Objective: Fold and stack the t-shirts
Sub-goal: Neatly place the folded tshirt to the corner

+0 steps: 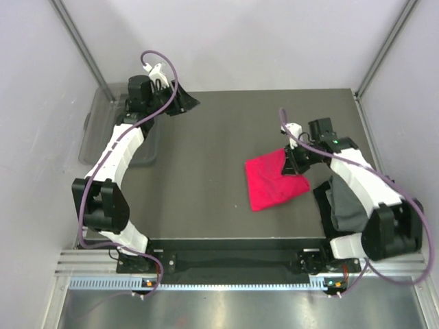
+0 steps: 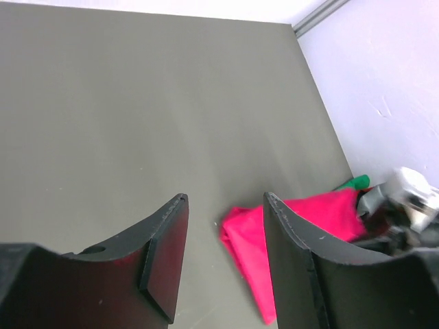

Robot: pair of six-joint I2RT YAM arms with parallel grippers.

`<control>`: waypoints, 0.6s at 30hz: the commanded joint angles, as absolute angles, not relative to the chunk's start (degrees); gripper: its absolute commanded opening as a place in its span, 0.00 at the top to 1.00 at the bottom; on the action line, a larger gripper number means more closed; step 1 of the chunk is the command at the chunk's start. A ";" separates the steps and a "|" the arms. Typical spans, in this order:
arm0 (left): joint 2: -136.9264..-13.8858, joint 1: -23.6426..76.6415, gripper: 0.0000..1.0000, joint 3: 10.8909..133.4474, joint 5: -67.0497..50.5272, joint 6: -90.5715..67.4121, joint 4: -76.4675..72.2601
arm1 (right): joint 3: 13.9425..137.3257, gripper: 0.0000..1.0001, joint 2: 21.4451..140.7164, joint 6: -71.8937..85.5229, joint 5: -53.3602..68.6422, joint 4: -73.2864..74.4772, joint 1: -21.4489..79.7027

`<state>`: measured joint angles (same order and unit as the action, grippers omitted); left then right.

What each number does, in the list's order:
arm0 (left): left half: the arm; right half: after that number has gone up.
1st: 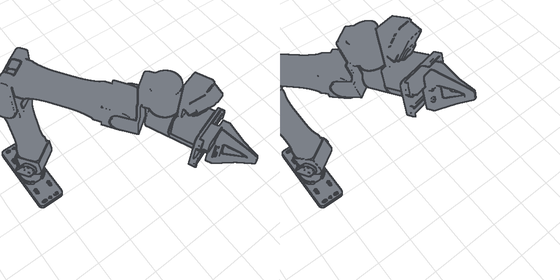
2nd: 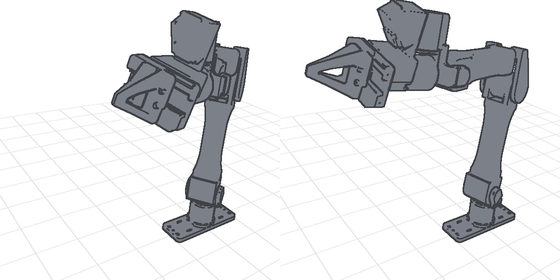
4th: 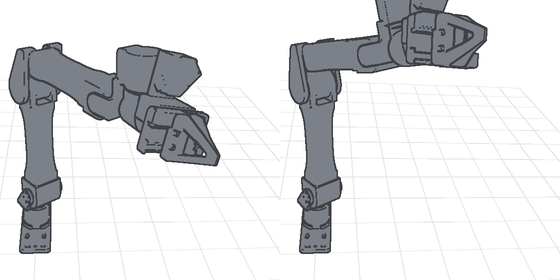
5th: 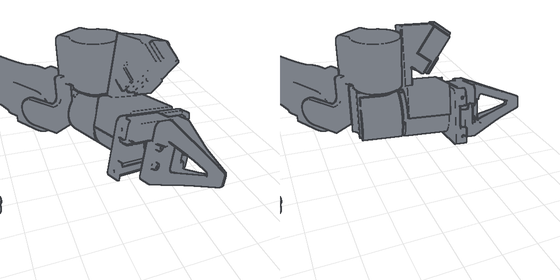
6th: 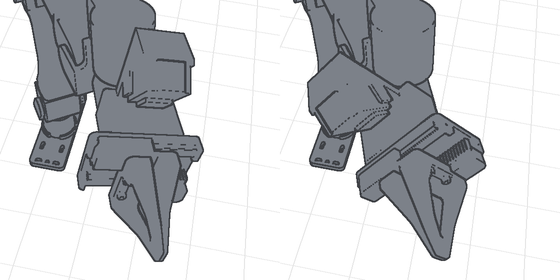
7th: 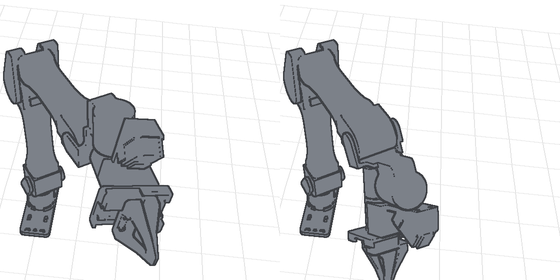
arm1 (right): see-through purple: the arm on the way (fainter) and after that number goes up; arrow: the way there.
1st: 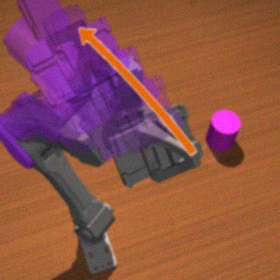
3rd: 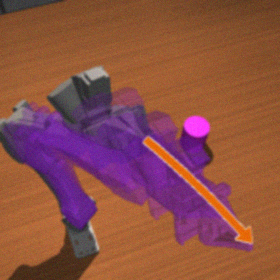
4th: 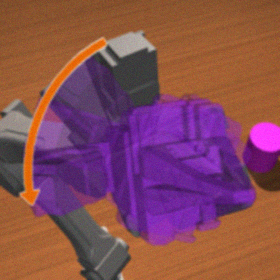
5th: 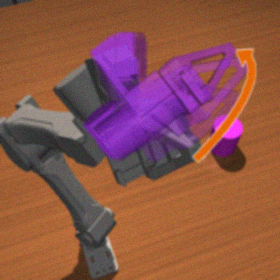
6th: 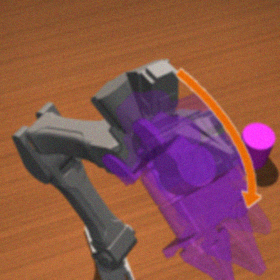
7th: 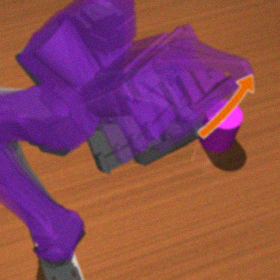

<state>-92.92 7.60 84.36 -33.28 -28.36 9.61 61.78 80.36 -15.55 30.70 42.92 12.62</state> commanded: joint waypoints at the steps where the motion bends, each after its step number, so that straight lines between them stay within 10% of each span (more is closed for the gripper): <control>1: -88.07 7.56 0.47 84.11 -31.82 -27.16 7.56 | 58.90 1.00 70.51 -18.81 25.05 43.94 10.82; 18: -85.96 7.21 0.46 84.46 -29.36 -26.19 8.26 | 64.07 1.00 52.48 -28.99 23.56 65.12 -4.48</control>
